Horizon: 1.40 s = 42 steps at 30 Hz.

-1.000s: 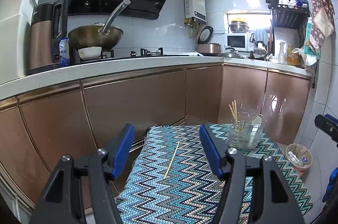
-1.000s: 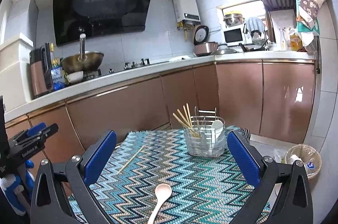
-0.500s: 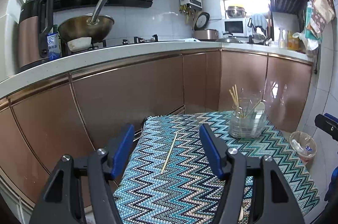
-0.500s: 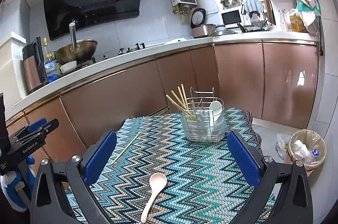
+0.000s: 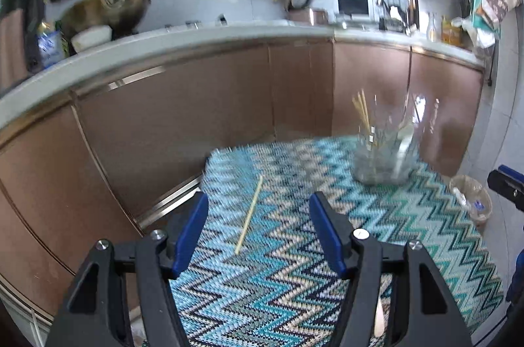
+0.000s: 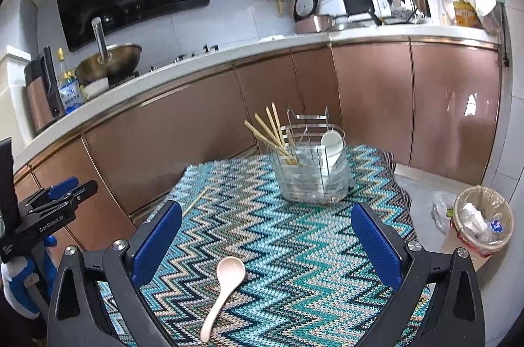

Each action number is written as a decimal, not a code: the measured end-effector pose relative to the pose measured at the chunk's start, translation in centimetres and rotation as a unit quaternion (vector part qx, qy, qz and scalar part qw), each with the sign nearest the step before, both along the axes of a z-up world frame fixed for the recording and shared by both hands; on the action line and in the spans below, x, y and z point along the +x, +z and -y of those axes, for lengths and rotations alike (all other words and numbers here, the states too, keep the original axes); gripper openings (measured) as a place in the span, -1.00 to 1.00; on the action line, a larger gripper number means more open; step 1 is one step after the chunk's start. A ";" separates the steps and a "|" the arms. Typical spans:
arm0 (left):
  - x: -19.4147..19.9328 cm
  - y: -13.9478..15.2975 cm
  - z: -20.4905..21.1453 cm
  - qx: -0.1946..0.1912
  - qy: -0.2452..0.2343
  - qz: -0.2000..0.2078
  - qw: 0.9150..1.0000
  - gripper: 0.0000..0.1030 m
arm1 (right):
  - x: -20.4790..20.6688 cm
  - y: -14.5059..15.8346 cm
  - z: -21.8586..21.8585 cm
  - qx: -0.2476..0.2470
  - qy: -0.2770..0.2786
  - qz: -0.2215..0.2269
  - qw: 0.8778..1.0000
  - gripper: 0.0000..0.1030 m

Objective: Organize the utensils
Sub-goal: 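Move both open tools back over the last chopstick and white spoon, then grasp the white spoon with the right tool while the left tool grasps the last chopstick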

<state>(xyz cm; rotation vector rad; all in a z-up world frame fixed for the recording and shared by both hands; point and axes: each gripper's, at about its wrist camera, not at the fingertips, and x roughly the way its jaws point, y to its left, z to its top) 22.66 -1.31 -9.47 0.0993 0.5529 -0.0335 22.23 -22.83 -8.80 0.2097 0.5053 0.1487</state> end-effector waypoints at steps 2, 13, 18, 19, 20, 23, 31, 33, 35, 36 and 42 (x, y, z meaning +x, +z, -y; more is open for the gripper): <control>0.8 -1.2 -0.1 0.000 -0.004 -0.019 1.000 0.21 | 0.8 -1.0 0.2 0.002 0.008 -0.018 1.000 0.87; 6.4 -8.8 -2.9 -0.032 -0.029 -0.149 0.988 0.21 | 6.8 -9.4 -1.3 0.038 0.111 -0.148 0.982 0.23; 11.7 -9.6 -3.9 -0.063 -0.067 -0.197 0.976 0.21 | 9.5 -12.5 -3.8 0.038 0.177 -0.201 0.963 -0.06; 13.4 -9.9 -3.8 -0.060 -0.077 -0.210 0.973 0.21 | 10.0 -13.0 -4.1 0.039 0.187 -0.207 0.959 -0.08; 14.7 -10.1 -3.9 -0.062 -0.084 -0.220 0.970 0.21 | 10.7 -13.4 -4.4 0.041 0.198 -0.214 0.956 -0.10; 19.2 -11.2 -3.8 -0.072 -0.093 -0.257 0.959 0.19 | 11.8 -14.2 -4.8 0.042 0.217 -0.224 0.949 -0.14; 28.5 -15.0 -3.6 -0.053 -0.078 -0.322 0.942 -0.35 | 13.4 -15.5 -4.8 0.041 0.251 -0.245 0.936 -0.24; 29.4 -15.8 -3.7 -0.052 -0.074 -0.334 0.938 -0.46 | 13.7 -15.7 -4.8 0.039 0.258 -0.247 0.933 -0.30; 30.0 -16.2 -3.6 -0.045 -0.079 -0.338 0.937 -0.52 | 13.9 -15.9 -5.0 0.039 0.265 -0.249 0.931 -0.33; 30.2 -16.1 -3.4 -0.040 -0.082 -0.339 0.937 -0.56 | 14.1 -16.0 -5.2 0.038 0.269 -0.250 0.929 -0.37; 30.6 -16.2 -2.4 0.000 -0.102 -0.351 0.931 -0.67 | 14.7 -16.4 -7.0 0.031 0.300 -0.258 0.918 -0.60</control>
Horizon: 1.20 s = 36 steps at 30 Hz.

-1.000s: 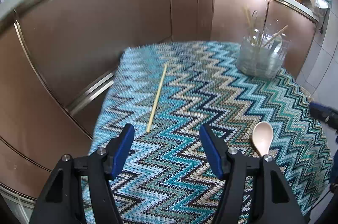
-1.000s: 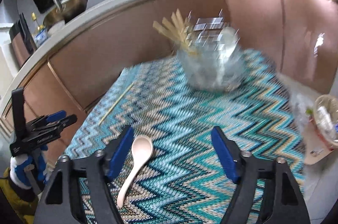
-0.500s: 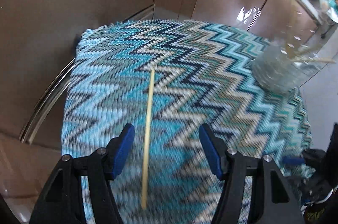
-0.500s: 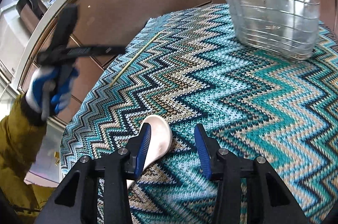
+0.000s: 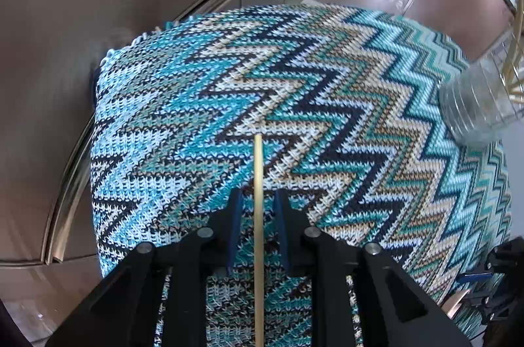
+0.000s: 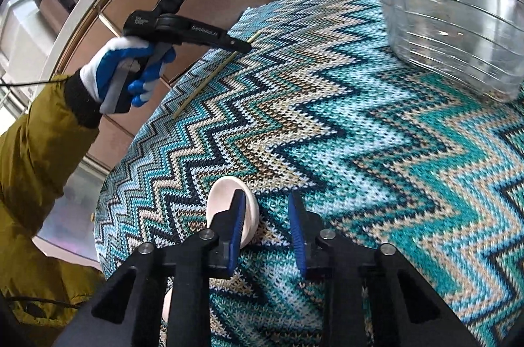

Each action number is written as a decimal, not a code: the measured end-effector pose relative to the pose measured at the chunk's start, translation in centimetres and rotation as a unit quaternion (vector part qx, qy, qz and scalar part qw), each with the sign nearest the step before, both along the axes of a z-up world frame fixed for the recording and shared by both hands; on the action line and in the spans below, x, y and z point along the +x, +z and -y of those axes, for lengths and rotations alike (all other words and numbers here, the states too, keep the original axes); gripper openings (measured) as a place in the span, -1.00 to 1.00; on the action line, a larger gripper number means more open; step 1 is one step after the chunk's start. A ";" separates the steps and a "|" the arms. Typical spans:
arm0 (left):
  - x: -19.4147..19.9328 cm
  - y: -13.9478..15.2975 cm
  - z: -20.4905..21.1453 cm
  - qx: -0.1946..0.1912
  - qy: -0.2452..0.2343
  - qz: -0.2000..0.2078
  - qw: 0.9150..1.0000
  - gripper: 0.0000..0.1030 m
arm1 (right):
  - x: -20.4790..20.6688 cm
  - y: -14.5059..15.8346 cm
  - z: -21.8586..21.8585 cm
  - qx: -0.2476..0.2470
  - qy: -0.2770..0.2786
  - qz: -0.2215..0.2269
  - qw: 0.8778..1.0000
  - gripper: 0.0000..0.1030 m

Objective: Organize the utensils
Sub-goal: 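Grasp the white spoon with the right tool while the left tool grasps the last chopstick, then carry the spoon and chopstick over the holder and release them inside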

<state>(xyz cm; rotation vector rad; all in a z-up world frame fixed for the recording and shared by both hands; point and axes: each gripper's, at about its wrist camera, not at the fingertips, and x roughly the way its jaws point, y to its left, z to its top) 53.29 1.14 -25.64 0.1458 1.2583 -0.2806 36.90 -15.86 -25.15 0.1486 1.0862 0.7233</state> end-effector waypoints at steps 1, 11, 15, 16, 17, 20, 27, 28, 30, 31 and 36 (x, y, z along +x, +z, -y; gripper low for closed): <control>0.0 0.0 0.1 0.003 -0.002 0.000 1.000 -0.69 | 0.0 0.0 -0.3 -0.002 0.007 -0.001 1.000 -0.62; -4.2 3.1 1.9 -0.027 0.012 0.059 0.998 -0.91 | -0.5 1.3 -1.0 -0.048 0.034 0.012 0.998 -0.85; -7.6 6.6 1.4 -0.054 0.009 0.115 0.992 -0.91 | -2.3 2.9 -1.0 -0.059 0.015 0.039 0.997 -0.86; -8.6 7.6 1.4 -0.062 0.006 0.128 0.990 -0.91 | -2.8 3.4 -0.8 -0.064 0.010 0.047 0.997 -0.86; -9.8 8.7 1.4 -0.068 0.006 0.142 0.988 -0.91 | -3.5 4.2 -0.9 -0.068 0.003 0.058 0.996 -0.86; -12.6 12.0 0.4 -0.085 0.001 0.175 0.981 -0.91 | -5.3 6.2 -0.7 -0.071 -0.016 0.085 0.994 -0.86; -18.7 17.4 0.0 -0.129 -0.007 0.233 0.964 -0.91 | -9.9 11.1 -0.3 -0.084 -0.055 0.144 0.984 -0.86; -19.5 18.0 -0.1 -0.134 -0.007 0.238 0.962 -0.91 | -10.5 11.6 -0.1 -0.083 -0.060 0.149 0.984 -0.86; -20.9 18.9 -0.3 -0.142 -0.007 0.246 0.959 -0.91 | -12.0 12.6 0.3 -0.084 -0.074 0.159 0.981 -0.86; -21.6 19.2 -0.4 -0.147 -0.007 0.249 0.957 -0.91 | -12.7 13.2 0.5 -0.084 -0.081 0.164 0.979 -0.86; -25.6 21.3 -0.8 -0.168 -0.012 0.267 0.949 -0.91 | -15.7 15.5 1.5 -0.083 -0.119 0.190 0.971 -0.86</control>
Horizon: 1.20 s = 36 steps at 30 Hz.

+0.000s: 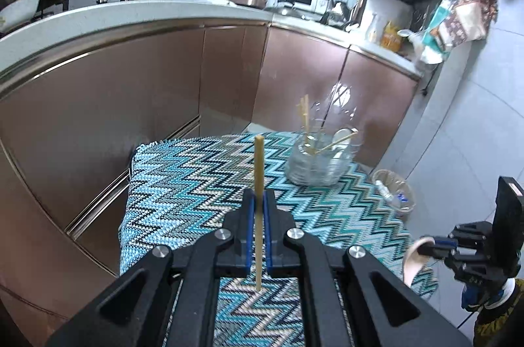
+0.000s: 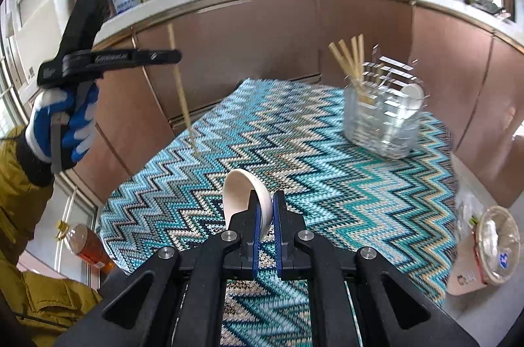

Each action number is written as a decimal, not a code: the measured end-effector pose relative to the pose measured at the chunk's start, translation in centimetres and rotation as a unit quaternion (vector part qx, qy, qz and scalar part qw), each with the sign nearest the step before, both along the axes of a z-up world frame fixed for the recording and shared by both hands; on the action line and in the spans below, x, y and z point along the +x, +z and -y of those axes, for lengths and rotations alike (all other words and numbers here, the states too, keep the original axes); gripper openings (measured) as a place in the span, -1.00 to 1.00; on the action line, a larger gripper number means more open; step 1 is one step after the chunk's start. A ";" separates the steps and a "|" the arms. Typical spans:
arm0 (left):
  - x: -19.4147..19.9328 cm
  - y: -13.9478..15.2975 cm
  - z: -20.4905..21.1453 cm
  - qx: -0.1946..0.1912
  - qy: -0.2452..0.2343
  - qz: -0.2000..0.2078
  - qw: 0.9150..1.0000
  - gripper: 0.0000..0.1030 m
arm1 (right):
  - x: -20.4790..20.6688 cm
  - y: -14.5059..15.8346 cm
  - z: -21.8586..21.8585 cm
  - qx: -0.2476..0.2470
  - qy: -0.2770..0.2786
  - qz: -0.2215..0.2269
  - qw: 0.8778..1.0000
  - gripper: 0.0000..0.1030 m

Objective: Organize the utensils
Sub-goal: 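Carry the spoon and chopstick over the holder and release them inside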

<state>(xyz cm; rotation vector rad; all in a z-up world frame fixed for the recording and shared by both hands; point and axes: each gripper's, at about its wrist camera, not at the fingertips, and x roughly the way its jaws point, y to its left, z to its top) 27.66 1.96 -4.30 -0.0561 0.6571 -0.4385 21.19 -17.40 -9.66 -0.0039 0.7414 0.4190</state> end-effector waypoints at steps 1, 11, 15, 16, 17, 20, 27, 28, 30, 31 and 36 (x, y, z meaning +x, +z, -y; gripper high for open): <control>-0.7 0.5 0.0 -0.004 -0.002 0.005 1.000 -0.91 | -0.6 0.7 0.2 0.001 -0.009 0.009 1.000 -0.86; -3.1 5.8 1.8 -0.043 -0.021 0.057 0.997 -0.91 | -1.8 7.6 1.6 -0.033 -0.096 0.119 0.988 -0.86; -1.2 7.5 4.1 -0.062 -0.028 0.071 0.995 -0.91 | 0.4 9.8 2.4 -0.044 -0.125 0.166 0.977 -0.86; -0.3 7.9 4.8 -0.068 -0.030 0.075 0.994 -0.91 | 1.0 10.3 2.6 -0.047 -0.131 0.177 0.974 -0.86; 0.8 8.4 5.8 -0.077 -0.032 0.081 0.993 -0.91 | 2.0 10.9 2.8 -0.047 -0.136 0.191 0.971 -0.86; 4.1 9.2 8.6 -0.092 -0.033 0.099 0.990 -0.91 | 5.0 12.4 3.4 -0.051 -0.149 0.230 0.960 -0.86; 13.0 6.1 15.0 -0.087 -0.009 0.122 0.989 -0.91 | 14.4 11.9 4.9 -0.080 -0.173 0.277 0.942 -0.86; 13.7 5.4 15.5 -0.084 -0.006 0.122 0.989 -0.91 | 15.4 11.4 5.1 -0.085 -0.175 0.277 0.941 -0.86; 15.7 3.5 16.5 -0.080 -0.001 0.116 0.990 -0.91 | 18.0 9.8 5.3 -0.093 -0.176 0.271 0.942 -0.86; 16.4 2.5 16.9 -0.079 0.000 0.115 0.990 -0.91 | 18.6 9.2 5.4 -0.096 -0.176 0.269 0.942 -0.86; 18.8 -1.2 19.1 -0.066 0.006 0.123 0.990 -0.91 | 21.7 5.7 5.5 -0.116 -0.174 0.260 0.943 -0.86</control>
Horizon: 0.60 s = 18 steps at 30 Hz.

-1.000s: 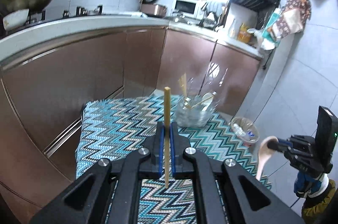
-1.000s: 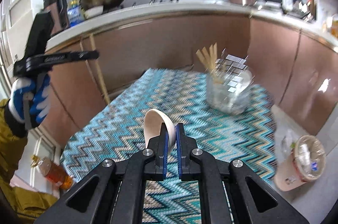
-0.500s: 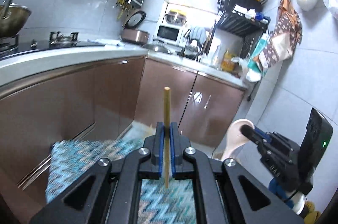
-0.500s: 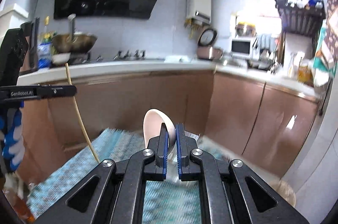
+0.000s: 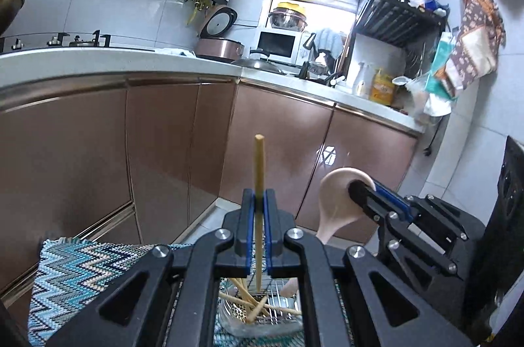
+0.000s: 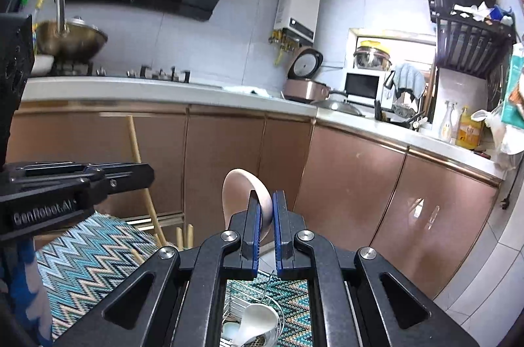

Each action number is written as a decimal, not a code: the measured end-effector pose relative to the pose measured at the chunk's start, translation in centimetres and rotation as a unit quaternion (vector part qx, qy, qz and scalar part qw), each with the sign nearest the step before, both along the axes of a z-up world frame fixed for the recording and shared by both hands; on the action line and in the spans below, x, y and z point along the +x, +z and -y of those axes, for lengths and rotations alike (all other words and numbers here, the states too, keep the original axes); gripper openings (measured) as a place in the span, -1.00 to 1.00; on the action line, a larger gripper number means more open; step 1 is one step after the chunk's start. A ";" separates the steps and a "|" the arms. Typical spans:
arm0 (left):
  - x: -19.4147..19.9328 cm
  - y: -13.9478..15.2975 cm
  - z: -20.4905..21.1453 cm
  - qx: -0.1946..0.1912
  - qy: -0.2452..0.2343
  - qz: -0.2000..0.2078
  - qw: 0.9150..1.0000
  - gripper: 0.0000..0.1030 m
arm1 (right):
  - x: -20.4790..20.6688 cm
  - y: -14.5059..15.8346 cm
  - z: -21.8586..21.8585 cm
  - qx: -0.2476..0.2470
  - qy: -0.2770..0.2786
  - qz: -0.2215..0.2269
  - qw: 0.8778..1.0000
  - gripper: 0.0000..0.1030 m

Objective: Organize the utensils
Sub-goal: 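Carry the spoon and chopstick over the holder and release them inside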

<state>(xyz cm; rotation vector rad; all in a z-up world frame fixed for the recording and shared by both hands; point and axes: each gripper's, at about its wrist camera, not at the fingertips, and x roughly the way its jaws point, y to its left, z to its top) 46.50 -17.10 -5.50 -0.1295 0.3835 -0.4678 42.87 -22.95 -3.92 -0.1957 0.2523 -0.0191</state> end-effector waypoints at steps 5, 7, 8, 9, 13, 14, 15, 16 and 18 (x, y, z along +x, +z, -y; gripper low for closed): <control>0.7 -2.5 0.2 0.002 0.003 -0.010 1.000 -0.91 | 1.0 -2.6 -0.4 -0.015 0.001 -0.016 1.000 -0.86; 0.5 -2.5 -0.2 -0.003 0.001 -0.010 1.000 -0.86 | 1.1 -3.0 -0.3 -0.010 0.000 -0.018 1.000 -0.80; 0.3 -2.4 -0.4 -0.004 0.002 -0.009 1.000 -0.85 | 1.1 -3.0 -0.3 -0.008 0.000 -0.018 1.000 -0.70; -0.1 -1.9 -0.8 -0.007 0.001 -0.005 1.000 -0.80 | 0.9 -2.8 -0.3 -0.004 0.002 -0.017 1.000 -0.58; -2.2 0.3 -2.3 -0.014 0.007 0.015 1.000 -0.40 | -0.4 -1.6 -0.6 -0.004 0.004 -0.006 1.000 -0.34; -2.6 0.8 -2.6 -0.016 0.008 0.018 1.000 -0.40 | -0.6 -1.3 -0.8 -0.005 0.004 -0.004 1.000 -0.34; -3.3 1.5 -3.0 -0.018 0.010 0.022 1.000 -0.39 | -1.1 -0.9 -1.0 -0.005 0.004 -0.002 1.000 -0.34; -4.1 2.1 -3.4 -0.019 0.012 0.026 0.999 -0.34 | -1.5 -0.6 -1.1 -0.004 0.004 0.000 1.000 -0.34; -5.7 3.4 -4.3 -0.018 0.019 0.034 0.999 -0.23 | -2.9 0.5 -1.3 0.002 0.004 0.006 1.000 -0.33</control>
